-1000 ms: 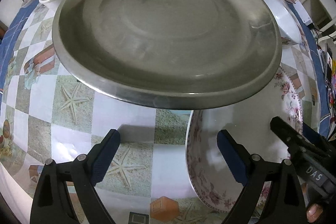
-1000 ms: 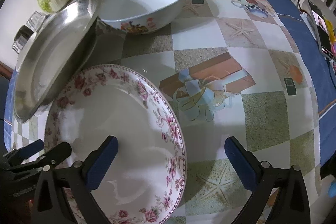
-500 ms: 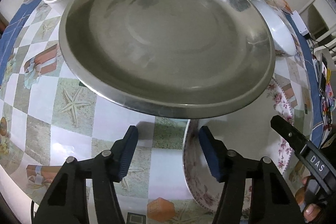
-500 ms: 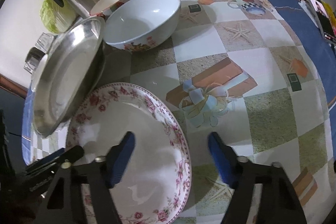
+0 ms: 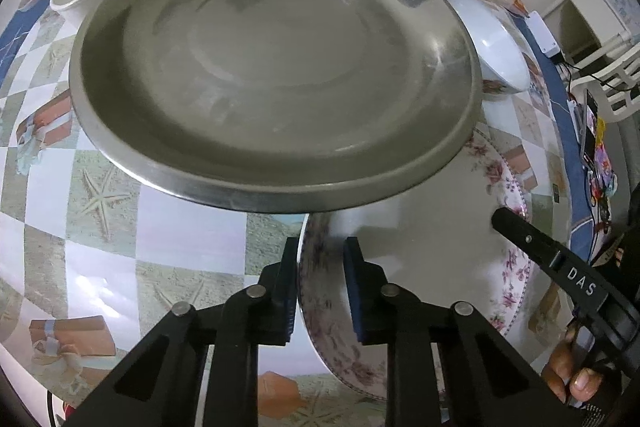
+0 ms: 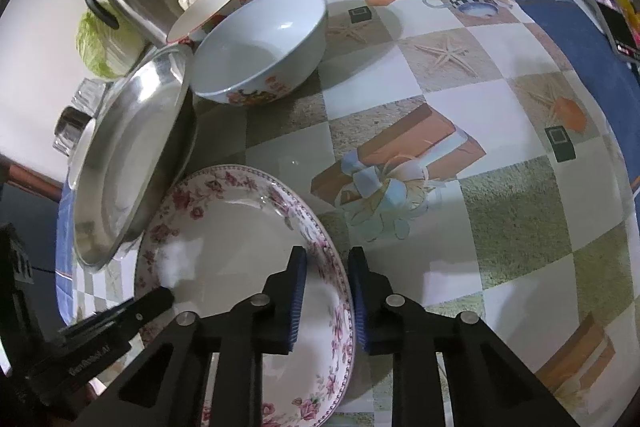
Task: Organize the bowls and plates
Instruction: 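Close both tools on the floral plate rim, then lift the floral plate with both tools and carry it toward the steel basin, then lower the floral plate into the steel basin and open both tools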
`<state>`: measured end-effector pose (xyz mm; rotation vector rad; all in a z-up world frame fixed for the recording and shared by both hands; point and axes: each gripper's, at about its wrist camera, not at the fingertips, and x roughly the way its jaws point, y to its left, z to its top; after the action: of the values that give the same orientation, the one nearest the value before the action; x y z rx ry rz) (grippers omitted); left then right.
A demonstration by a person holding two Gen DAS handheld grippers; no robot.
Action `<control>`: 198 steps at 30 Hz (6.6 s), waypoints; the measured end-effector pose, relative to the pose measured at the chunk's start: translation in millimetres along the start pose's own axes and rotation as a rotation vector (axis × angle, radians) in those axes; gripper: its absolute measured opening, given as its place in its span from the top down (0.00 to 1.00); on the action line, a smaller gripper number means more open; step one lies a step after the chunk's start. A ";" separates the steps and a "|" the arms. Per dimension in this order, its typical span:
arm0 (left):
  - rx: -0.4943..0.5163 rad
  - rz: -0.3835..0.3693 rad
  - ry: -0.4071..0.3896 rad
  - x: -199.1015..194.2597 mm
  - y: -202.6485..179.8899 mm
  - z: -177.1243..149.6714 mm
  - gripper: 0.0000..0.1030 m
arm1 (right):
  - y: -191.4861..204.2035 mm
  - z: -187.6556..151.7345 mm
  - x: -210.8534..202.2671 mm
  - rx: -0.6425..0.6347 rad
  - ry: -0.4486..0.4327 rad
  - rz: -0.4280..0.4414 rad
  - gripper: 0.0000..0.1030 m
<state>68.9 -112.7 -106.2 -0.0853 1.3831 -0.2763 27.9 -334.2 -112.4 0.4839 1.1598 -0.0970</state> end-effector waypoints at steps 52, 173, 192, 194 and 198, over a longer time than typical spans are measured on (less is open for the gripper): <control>0.131 -0.085 -0.068 -16.9 -51.3 -0.9 0.77 | -48.3 0.3 -45.4 0.057 -0.103 0.086 0.78; -0.219 -0.050 -0.297 -31.9 101.4 115.2 0.75 | 123.9 85.1 35.4 -0.198 -0.105 0.163 0.79; -0.183 -0.016 -0.298 -44.0 94.2 114.2 0.55 | 131.7 83.3 25.1 -0.251 -0.143 0.071 0.74; -0.182 -0.008 -0.308 -48.5 93.6 113.3 0.51 | 132.2 82.9 19.4 -0.254 -0.160 0.068 0.73; -0.191 0.000 -0.315 -56.1 94.3 112.6 0.47 | 132.2 83.9 9.5 -0.252 -0.180 0.068 0.73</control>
<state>183.4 -19.5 -52.1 -0.2765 1.0928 -0.1232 145.7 -249.2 -53.1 0.2842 0.9625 0.0637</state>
